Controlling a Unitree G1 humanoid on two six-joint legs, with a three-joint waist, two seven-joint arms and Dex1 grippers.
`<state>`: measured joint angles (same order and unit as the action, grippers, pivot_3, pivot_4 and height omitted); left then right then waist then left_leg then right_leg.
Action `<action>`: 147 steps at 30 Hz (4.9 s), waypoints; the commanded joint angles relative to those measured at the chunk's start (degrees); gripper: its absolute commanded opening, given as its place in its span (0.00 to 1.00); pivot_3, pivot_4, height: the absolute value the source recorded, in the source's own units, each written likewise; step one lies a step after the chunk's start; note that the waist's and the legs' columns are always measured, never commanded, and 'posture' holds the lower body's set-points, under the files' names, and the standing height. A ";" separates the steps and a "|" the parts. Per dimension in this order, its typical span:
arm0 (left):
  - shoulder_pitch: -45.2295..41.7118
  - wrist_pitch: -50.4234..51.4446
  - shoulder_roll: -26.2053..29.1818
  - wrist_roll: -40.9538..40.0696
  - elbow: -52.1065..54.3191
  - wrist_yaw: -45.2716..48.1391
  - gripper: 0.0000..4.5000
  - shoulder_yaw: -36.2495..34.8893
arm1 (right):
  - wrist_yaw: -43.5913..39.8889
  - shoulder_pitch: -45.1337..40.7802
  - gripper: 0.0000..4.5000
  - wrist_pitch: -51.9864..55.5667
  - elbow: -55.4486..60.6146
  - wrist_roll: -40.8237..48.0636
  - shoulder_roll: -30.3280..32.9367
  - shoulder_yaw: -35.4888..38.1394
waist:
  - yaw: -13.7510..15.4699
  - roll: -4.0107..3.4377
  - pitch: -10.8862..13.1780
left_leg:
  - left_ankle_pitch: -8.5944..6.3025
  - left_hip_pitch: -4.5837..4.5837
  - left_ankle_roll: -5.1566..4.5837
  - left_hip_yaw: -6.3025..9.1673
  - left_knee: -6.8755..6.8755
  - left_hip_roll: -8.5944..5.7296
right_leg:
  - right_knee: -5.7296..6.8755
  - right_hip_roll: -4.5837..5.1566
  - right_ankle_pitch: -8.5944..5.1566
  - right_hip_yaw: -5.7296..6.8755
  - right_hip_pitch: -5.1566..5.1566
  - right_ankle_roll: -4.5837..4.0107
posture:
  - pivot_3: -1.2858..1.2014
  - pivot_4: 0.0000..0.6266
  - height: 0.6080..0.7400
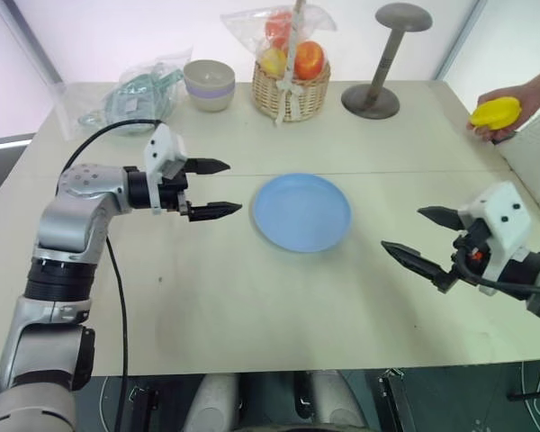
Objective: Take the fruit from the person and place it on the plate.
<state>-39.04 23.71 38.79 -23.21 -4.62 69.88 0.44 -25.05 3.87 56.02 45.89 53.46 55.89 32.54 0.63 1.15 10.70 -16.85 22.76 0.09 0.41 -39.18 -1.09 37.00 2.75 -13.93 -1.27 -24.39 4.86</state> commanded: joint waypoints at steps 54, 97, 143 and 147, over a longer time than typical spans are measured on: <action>2.00 3.29 1.52 -3.69 6.08 -7.07 1.00 -3.00 | 5.51 -5.27 1.00 -0.04 -0.85 2.73 -0.49 2.03 | -0.01 0.00 0.00 | 0.00 -0.01 0.00 -0.01 0.00 0.00 | 0.00 0.02 0.00 -0.01 0.00 0.00 | 0.52 0.24 1.00; 2.02 1.04 -0.67 -1.96 6.01 -10.21 1.00 -2.90 | 40.33 -38.33 1.00 -5.38 -14.26 -2.28 -29.67 -19.34 | -1.53 -0.04 -0.01 | 0.01 0.05 0.01 -0.03 0.04 -0.01 | 0.06 0.07 0.00 -0.02 -0.11 -0.01 | 0.52 0.24 1.00; 2.59 0.48 -0.36 -2.22 6.34 -12.02 1.00 -2.84 | 31.37 -41.53 0.37 1.35 -11.29 -7.93 -33.63 -17.96 | -1.43 -0.09 0.02 | 0.01 0.16 0.01 -0.03 0.10 -0.02 | 0.06 0.13 0.01 -0.03 -0.25 -0.02 | 0.52 0.24 1.00; 2.06 0.05 -0.20 -1.91 5.40 -11.01 1.00 -2.35 | 22.84 -38.82 0.37 9.04 -6.96 1.35 -25.09 -18.31 | -1.41 -0.09 0.02 | 0.00 0.27 0.00 -0.01 0.10 -0.02 | -0.02 0.15 0.01 0.01 -0.30 -0.02 | 0.52 0.24 1.00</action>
<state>-35.59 25.34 38.06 -25.27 0.37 58.28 -1.16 1.24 -35.30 62.93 36.08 51.03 28.86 13.63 -0.79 1.06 10.72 -16.85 23.04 0.09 0.39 -39.09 -1.11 36.97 2.91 -13.93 -1.26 -24.69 4.85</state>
